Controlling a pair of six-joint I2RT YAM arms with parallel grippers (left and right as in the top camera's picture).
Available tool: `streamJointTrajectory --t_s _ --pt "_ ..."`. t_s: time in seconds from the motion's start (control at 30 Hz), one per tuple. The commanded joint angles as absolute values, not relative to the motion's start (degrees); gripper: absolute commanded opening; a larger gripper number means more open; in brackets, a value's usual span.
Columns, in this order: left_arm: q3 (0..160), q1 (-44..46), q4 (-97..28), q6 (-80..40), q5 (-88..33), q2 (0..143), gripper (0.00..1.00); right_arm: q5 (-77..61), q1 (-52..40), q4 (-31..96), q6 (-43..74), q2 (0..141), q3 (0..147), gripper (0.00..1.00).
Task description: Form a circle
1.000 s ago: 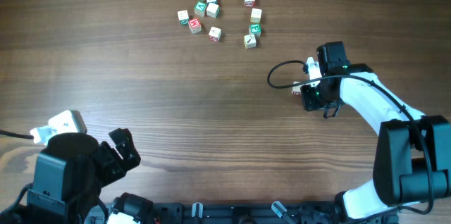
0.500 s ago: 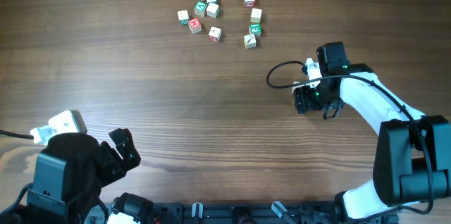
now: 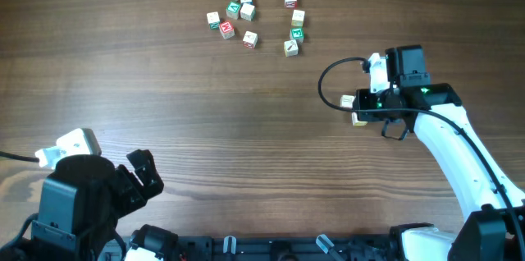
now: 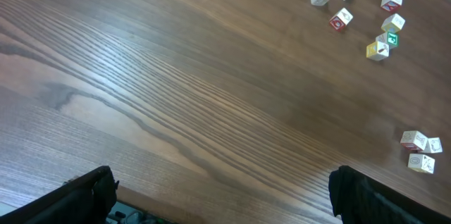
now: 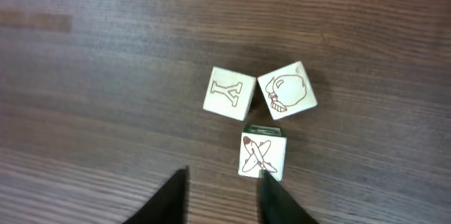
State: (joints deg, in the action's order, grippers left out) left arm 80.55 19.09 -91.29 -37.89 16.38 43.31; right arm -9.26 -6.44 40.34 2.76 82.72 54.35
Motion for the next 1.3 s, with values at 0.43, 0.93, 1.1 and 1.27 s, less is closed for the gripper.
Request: streamJointTrajectory --t_s 0.43,0.93,1.1,1.27 --pt "80.6 18.8 -91.2 -38.6 16.1 43.4 1.00 -4.0 -6.5 34.8 1.4 93.2 53.9 0.05" --pt "80.6 18.8 -91.2 -38.6 16.1 43.4 1.00 -3.8 -6.5 31.8 1.0 93.4 52.1 0.04" --pt "80.6 18.8 -91.2 -38.6 16.1 43.4 1.00 -3.9 -6.5 30.7 1.1 93.4 52.0 0.04" --pt "80.6 18.8 -91.2 -38.6 16.1 43.4 1.00 -3.9 -6.5 30.4 1.1 93.4 52.0 0.05"
